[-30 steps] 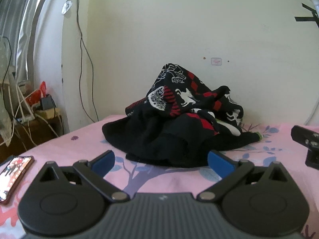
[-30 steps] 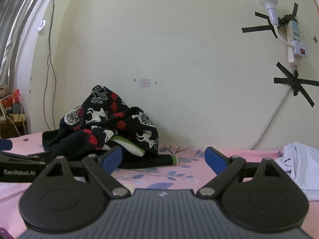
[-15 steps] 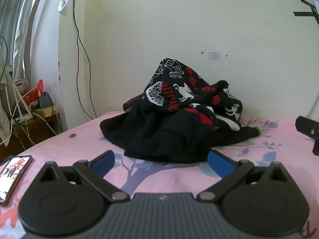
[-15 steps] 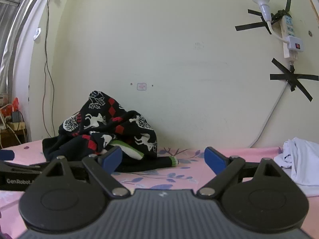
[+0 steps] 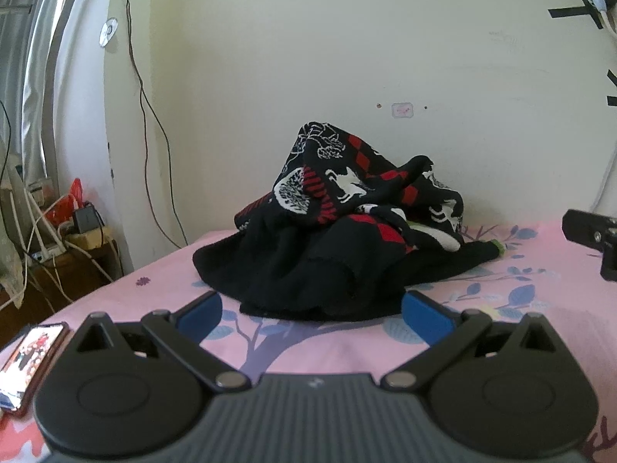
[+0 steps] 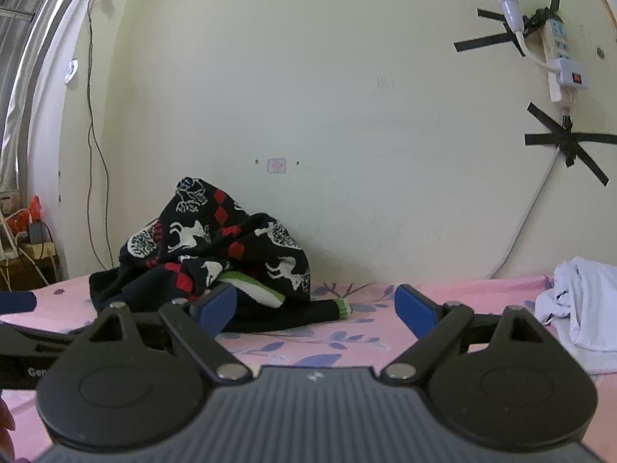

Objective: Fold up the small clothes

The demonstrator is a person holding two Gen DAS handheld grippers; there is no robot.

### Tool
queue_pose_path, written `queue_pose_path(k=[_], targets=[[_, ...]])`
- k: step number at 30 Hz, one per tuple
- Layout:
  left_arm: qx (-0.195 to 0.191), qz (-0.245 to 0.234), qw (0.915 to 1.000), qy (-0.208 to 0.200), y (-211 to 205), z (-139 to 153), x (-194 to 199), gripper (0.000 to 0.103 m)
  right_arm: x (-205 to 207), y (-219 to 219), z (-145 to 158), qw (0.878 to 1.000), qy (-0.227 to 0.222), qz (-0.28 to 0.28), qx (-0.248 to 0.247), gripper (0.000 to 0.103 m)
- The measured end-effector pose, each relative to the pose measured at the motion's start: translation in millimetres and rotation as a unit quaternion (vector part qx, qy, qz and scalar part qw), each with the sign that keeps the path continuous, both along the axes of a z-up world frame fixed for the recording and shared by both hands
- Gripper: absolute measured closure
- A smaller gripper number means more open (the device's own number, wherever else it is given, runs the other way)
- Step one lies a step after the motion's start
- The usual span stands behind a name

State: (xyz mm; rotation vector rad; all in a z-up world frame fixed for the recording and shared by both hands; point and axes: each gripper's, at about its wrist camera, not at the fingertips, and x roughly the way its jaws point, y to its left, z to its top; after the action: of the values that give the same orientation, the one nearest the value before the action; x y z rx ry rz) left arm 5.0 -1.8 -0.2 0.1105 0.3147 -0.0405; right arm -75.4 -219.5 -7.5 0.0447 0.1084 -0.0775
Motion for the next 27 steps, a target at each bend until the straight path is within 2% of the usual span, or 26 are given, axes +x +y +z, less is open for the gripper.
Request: queue_pose_path(k=[8, 27], targets=[[-0.027, 0.001, 0.9995, 0.018, 7.4, -1.4, 4.8, 0.0, 2.0, -2.0, 0.7, 1.0, 0.013, 0.013, 0.016, 0.022], [-0.03, -0.009, 0.9992, 0.023, 8.1, -0.4, 7.1, 0.0, 8.0, -2.9, -3.4, 0.999, 0.035, 0.015, 0.025, 0.024]])
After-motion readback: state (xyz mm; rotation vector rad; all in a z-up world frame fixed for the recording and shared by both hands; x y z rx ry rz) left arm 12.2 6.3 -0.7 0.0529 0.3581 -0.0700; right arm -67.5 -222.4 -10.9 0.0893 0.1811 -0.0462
